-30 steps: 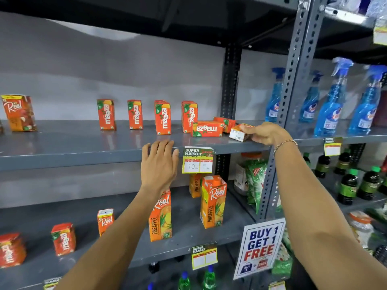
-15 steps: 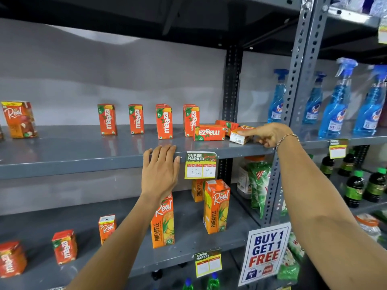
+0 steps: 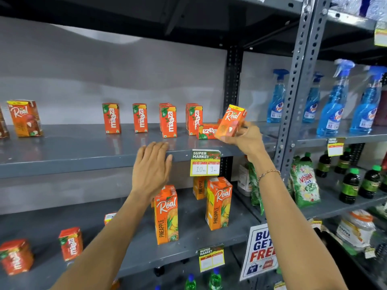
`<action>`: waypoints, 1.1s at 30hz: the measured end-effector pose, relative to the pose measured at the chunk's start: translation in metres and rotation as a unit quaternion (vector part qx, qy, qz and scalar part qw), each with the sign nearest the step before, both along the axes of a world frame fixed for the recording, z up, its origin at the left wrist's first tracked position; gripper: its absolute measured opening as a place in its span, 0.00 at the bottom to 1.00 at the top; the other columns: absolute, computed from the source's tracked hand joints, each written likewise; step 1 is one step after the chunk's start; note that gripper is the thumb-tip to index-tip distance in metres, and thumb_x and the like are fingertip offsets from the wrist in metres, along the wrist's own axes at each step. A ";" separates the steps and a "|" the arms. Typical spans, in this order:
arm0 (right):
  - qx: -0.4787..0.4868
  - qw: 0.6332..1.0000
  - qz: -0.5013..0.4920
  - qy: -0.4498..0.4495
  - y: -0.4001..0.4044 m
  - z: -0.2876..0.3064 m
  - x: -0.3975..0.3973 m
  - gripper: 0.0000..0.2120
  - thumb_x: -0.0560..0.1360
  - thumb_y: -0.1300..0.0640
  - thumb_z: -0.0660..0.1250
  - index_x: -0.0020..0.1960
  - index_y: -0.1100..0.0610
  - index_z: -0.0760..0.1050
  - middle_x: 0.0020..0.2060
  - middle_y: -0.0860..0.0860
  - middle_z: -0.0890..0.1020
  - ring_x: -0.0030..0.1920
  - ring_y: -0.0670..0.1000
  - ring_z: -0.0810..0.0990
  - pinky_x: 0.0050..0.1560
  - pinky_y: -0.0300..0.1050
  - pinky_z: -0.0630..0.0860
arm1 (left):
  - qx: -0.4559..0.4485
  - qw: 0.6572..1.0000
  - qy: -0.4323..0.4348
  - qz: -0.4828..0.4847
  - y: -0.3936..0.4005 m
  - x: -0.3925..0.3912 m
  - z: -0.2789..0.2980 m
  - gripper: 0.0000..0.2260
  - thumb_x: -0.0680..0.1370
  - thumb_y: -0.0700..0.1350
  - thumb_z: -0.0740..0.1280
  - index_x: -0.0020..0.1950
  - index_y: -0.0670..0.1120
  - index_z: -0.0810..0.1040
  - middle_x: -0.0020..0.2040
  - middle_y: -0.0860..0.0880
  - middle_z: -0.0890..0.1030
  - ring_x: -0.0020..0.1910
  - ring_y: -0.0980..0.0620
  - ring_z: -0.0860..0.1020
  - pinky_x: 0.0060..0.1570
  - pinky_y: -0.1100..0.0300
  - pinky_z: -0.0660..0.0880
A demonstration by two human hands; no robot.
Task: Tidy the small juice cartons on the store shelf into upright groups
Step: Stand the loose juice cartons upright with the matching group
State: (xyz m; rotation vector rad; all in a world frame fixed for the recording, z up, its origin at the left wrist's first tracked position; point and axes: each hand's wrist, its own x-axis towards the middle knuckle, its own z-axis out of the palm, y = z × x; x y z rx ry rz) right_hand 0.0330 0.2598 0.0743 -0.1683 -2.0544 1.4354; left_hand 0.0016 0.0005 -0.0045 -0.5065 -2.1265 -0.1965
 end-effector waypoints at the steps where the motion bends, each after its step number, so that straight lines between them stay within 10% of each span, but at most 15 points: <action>1: -0.003 1.000 0.025 0.001 -0.013 0.000 0.003 0.30 0.59 0.59 0.80 0.58 0.55 0.75 0.54 0.52 0.83 0.54 0.52 0.81 0.58 0.52 0.76 | 0.007 1.000 0.003 0.011 -0.013 0.000 0.001 0.20 0.80 0.51 0.53 0.61 0.41 0.77 0.59 0.43 0.80 0.60 0.43 0.77 0.64 0.47 0.68; 16: -0.033 0.945 0.326 -0.014 -0.359 0.006 -0.046 0.27 0.58 0.72 0.78 0.52 0.60 0.72 0.46 0.54 0.81 0.44 0.50 0.81 0.40 0.36 0.78 | -0.006 0.977 0.024 0.211 -0.331 0.008 0.010 0.17 0.82 0.49 0.52 0.52 0.43 0.79 0.50 0.46 0.80 0.53 0.43 0.78 0.65 0.49 0.64; 33: 0.042 0.976 0.199 -0.083 -0.537 0.020 -0.132 0.24 0.69 0.67 0.71 0.63 0.57 0.72 0.60 0.54 0.79 0.61 0.54 0.76 0.63 0.50 0.73 | 0.032 0.982 0.052 0.179 -0.445 -0.003 -0.001 0.16 0.81 0.51 0.52 0.51 0.44 0.77 0.49 0.47 0.80 0.47 0.46 0.76 0.51 0.54 0.66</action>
